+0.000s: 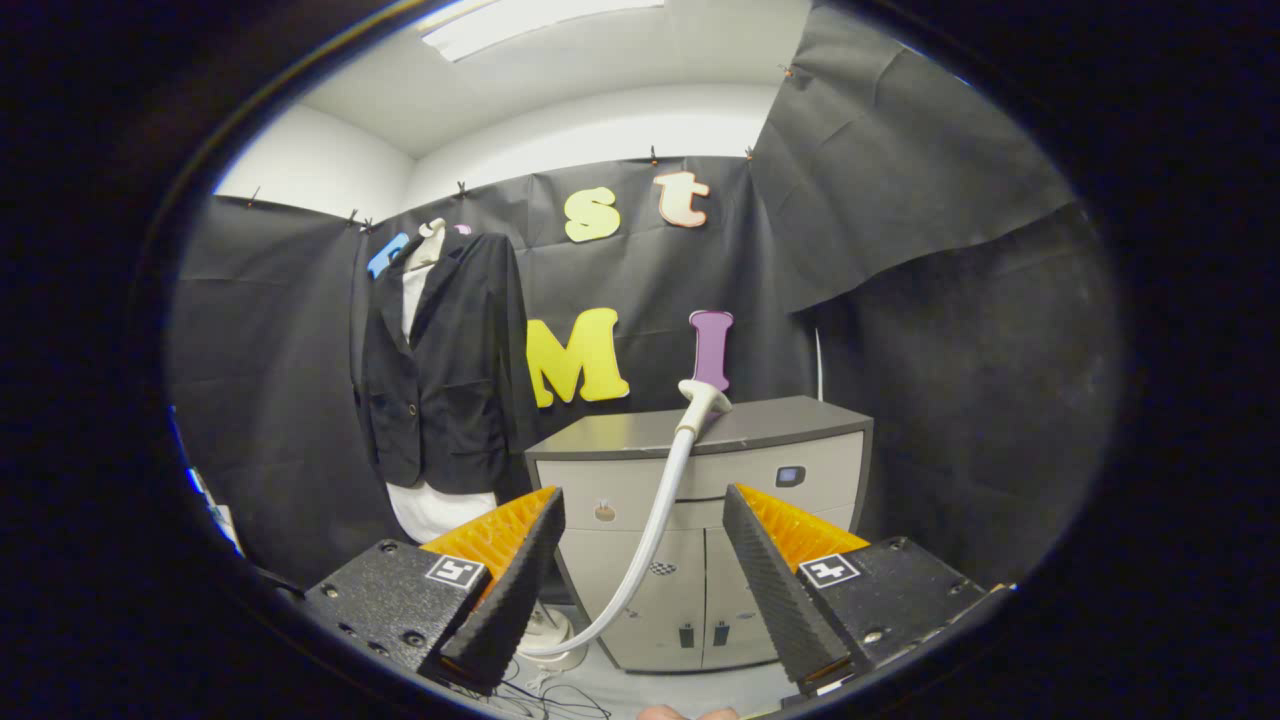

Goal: Iron the clothes twice with a garment steamer, once on the left side and once on the right side.

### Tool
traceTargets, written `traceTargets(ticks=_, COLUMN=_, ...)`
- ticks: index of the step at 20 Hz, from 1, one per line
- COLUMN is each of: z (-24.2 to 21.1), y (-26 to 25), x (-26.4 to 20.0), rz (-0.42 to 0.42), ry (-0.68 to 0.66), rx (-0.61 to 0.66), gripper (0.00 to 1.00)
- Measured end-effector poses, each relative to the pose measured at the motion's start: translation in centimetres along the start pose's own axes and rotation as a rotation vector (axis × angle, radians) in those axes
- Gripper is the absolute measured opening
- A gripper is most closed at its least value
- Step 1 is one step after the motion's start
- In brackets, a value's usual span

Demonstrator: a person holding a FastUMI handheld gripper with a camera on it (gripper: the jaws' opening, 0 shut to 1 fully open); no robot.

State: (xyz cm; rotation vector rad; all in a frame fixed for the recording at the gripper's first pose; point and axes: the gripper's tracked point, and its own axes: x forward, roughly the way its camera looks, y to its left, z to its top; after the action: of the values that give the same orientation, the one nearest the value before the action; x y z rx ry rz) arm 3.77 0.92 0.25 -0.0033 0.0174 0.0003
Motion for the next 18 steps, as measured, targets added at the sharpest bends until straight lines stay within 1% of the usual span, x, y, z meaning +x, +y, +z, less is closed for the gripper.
traceTargets(ticks=3, z=0.3, y=0.6, x=0.6, rz=-0.007, ry=-0.01, rx=-0.023, gripper=0.99)
traceTargets(ticks=8, z=1.0, y=1.8, x=1.8, rz=-0.029, ry=-0.015, rx=-0.017, gripper=0.99)
traceTargets(ticks=12, z=1.2, y=2.5, x=3.2, rz=-0.066, ry=-0.01, rx=-0.017, gripper=0.99)
traceTargets(ticks=16, z=2.2, y=3.1, x=5.0, rz=-0.104, ry=-0.029, rx=-0.016, gripper=0.99)
traceTargets(ticks=18, z=3.1, y=3.0, x=6.3, rz=-0.122, ry=-0.03, rx=0.014, gripper=0.99)
